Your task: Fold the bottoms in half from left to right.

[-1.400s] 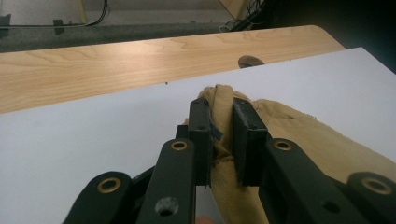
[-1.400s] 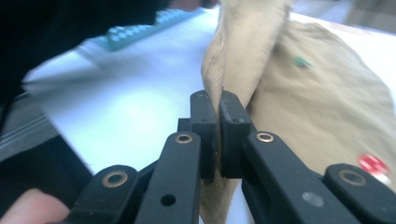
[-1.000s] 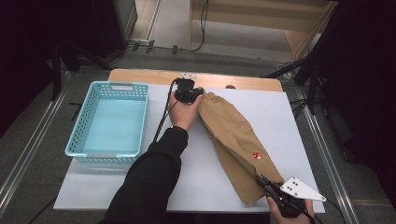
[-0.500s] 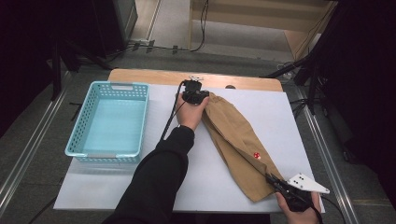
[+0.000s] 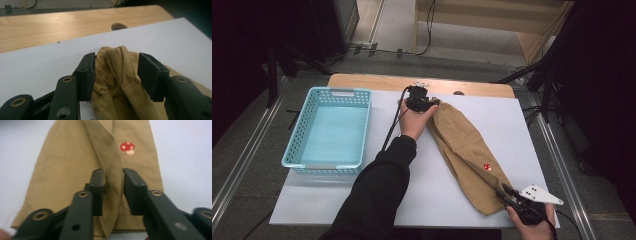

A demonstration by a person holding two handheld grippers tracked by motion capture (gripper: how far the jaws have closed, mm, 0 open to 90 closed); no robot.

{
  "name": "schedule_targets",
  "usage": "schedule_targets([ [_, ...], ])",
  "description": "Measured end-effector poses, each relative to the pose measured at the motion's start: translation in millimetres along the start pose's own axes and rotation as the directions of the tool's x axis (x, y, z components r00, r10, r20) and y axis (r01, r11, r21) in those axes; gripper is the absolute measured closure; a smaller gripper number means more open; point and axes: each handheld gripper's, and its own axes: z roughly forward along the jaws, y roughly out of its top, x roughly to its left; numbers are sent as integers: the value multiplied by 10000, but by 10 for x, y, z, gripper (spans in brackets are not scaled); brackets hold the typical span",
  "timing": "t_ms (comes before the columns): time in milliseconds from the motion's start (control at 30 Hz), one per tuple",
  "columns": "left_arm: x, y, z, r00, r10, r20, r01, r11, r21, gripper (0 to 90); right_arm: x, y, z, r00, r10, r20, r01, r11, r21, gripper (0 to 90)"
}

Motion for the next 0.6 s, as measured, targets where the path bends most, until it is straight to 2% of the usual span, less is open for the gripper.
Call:
schedule_targets([
  [67,27,2,-82,10000,35,51,-34,9997,-228,476,4,15,-22,9998,-165,133,167,9998,-126,624],
  [133,54,-3,-143,9999,33,133,-28,9993,-373,480,3,26,-38,9997,-135,191,139,9996,-242,623],
  [167,73,-15,-178,9996,56,264,-44,9990,-437,522,2,29,-41,9997,-127,227,133,9996,-257,630],
  [200,83,-31,-207,9993,55,371,-38,9989,-472,609,-5,34,-44,9996,-149,238,156,9995,-268,670],
  [233,86,-57,-235,9991,77,415,-57,9988,-494,652,-14,39,-45,9998,-146,167,150,9997,-214,702],
  [267,86,-76,-245,9986,145,518,-122,9989,-444,763,-21,46,-44,9997,-188,143,190,9997,-136,761],
  [333,57,-124,-234,9975,490,503,-490,9988,-23,892,-32,56,-49,9998,-148,112,148,9999,-27,842],
  [367,31,-158,-210,9961,726,505,-740,9969,264,895,-37,60,-50,9998,-165,118,165,9999,-8,862],
  [467,-31,-225,-158,9924,1107,537,-1139,9916,616,897,-47,73,-63,9998,-95,190,94,9999,51,872],
  [600,-114,-272,-75,9910,1055,827,-1113,9914,685,897,-69,75,-79,9996,84,263,-83,10000,-24,872],
])
